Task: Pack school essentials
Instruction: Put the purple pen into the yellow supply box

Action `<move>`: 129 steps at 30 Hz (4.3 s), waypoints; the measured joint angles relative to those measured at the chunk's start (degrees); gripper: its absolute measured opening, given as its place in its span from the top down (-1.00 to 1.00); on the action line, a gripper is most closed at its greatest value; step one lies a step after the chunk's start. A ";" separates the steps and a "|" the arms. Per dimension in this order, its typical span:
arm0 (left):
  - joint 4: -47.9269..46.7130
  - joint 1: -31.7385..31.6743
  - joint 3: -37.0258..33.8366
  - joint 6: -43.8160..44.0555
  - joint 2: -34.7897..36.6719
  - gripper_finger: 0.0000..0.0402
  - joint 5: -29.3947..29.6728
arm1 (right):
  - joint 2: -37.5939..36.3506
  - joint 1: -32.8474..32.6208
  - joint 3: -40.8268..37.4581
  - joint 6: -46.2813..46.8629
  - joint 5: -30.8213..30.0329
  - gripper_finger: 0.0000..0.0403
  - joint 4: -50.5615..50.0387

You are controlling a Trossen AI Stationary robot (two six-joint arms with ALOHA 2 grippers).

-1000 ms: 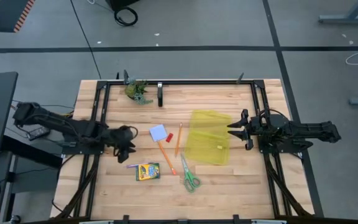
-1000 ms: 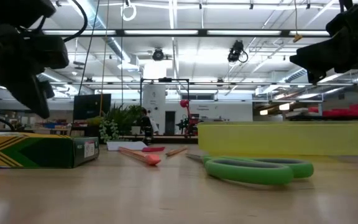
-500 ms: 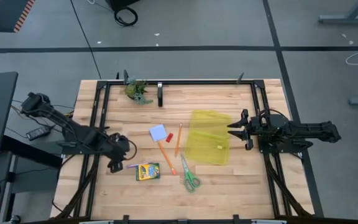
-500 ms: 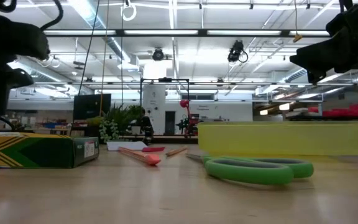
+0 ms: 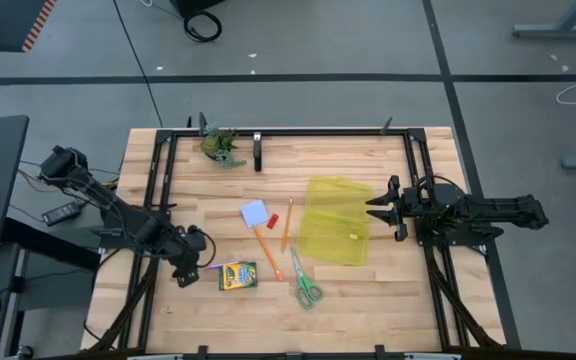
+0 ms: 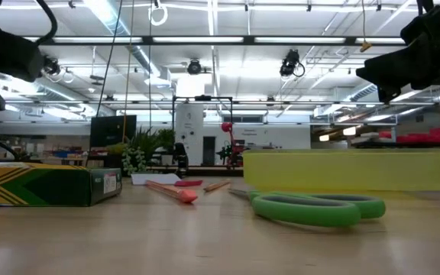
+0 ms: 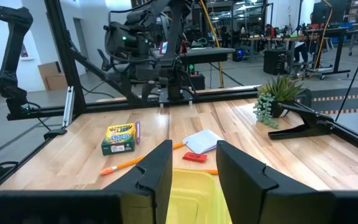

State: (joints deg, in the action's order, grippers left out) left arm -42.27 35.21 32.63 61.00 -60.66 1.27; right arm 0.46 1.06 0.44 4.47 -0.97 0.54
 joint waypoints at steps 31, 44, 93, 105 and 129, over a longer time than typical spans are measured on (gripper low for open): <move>1.48 2.83 3.47 -6.11 -13.60 0.19 4.23 | 0.01 -0.01 0.01 0.00 0.00 0.35 -0.01; 2.24 2.89 3.45 -5.17 -13.60 -0.17 7.40 | 0.00 0.00 0.01 -0.01 0.00 0.35 -0.02; 11.05 2.84 3.49 -11.14 -23.41 0.89 9.52 | 0.00 0.00 0.01 0.00 0.00 0.35 -0.02; 10.80 2.85 3.47 -11.29 -23.41 0.86 9.23 | 0.01 0.00 0.01 0.00 0.00 0.35 -0.02; 9.34 2.87 3.44 -10.69 -23.30 0.74 8.12 | -0.01 0.00 0.01 0.00 0.00 0.35 -0.02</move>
State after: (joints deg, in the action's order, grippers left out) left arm -32.94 38.09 36.07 50.31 -83.96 9.39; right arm 0.45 1.06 0.45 4.47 -0.97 0.51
